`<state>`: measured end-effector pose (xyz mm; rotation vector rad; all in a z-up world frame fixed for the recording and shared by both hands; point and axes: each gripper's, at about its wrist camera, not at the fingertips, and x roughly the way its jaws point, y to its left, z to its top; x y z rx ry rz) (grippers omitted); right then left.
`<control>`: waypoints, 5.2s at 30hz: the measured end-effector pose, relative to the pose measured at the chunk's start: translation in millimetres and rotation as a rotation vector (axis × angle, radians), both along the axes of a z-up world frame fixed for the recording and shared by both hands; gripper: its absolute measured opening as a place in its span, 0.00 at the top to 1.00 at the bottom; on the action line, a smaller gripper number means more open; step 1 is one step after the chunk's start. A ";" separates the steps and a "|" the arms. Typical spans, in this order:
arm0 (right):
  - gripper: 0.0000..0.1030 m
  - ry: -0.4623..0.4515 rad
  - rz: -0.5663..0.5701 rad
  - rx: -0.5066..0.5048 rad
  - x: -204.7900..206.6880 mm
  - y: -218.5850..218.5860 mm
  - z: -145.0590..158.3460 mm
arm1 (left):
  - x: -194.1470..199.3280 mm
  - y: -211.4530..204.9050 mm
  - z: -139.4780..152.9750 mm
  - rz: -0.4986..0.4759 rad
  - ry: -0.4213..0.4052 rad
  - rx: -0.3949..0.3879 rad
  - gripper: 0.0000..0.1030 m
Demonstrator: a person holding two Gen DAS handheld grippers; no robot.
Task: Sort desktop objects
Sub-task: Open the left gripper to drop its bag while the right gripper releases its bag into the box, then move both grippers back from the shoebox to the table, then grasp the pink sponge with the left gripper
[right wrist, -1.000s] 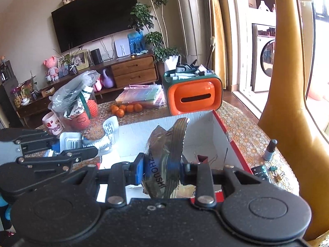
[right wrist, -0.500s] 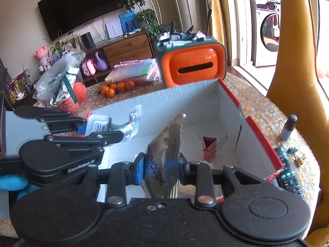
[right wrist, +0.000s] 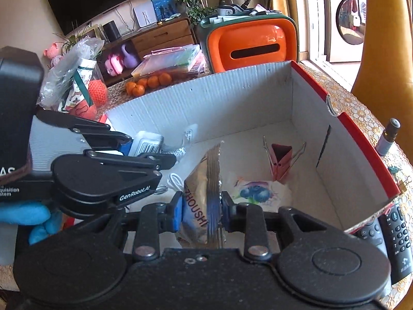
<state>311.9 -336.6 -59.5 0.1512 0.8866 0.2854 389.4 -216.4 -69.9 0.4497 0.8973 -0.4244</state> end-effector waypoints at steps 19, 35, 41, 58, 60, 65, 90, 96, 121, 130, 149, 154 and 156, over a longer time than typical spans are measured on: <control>0.48 -0.030 0.043 -0.047 -13.6 -3.7 12.9 | -12.8 9.6 12.2 0.018 0.055 -0.069 0.77; 0.34 -0.095 0.053 -0.049 -53.2 -7.1 51.1 | -68.5 34.1 60.5 0.021 0.015 -0.172 0.77; 0.33 -0.119 0.068 -0.043 -70.6 -4.6 63.9 | -96.9 44.0 76.3 0.015 -0.020 -0.189 0.77; 0.14 -0.196 0.088 0.008 -125.3 1.4 89.7 | -178.2 76.8 99.5 0.032 -0.100 -0.267 0.72; 0.12 -0.208 0.089 0.009 -131.7 4.1 91.5 | -186.7 81.8 100.4 0.039 -0.107 -0.287 0.46; 0.07 -0.245 0.099 -0.021 -147.3 15.9 89.8 | -211.1 93.3 102.8 0.054 -0.149 -0.299 0.25; 0.01 -0.292 0.192 -0.011 -180.1 118.4 73.1 | -291.4 209.7 55.9 0.336 -0.175 -0.344 0.00; 0.01 -0.286 0.218 -0.042 -177.4 152.8 59.0 | -299.6 237.8 41.4 0.401 -0.182 -0.327 0.00; 0.04 -0.172 0.341 -0.125 -127.5 263.0 1.4 | -285.8 326.1 -32.8 0.612 -0.125 -0.269 0.00; 0.06 -0.127 0.381 -0.159 -108.8 288.1 -21.2 | -274.8 344.9 -49.1 0.653 -0.118 -0.270 0.00; 0.20 -0.079 0.406 -0.209 -80.3 317.7 -53.1 | -271.3 357.3 -61.1 0.623 -0.161 -0.235 0.24; 0.23 -0.078 0.409 -0.215 -76.9 323.9 -57.0 | -274.2 356.3 -59.6 0.595 -0.166 -0.235 0.38; 0.23 -0.078 0.411 -0.217 -76.4 325.1 -57.8 | -277.2 357.2 -59.5 0.585 -0.166 -0.240 0.40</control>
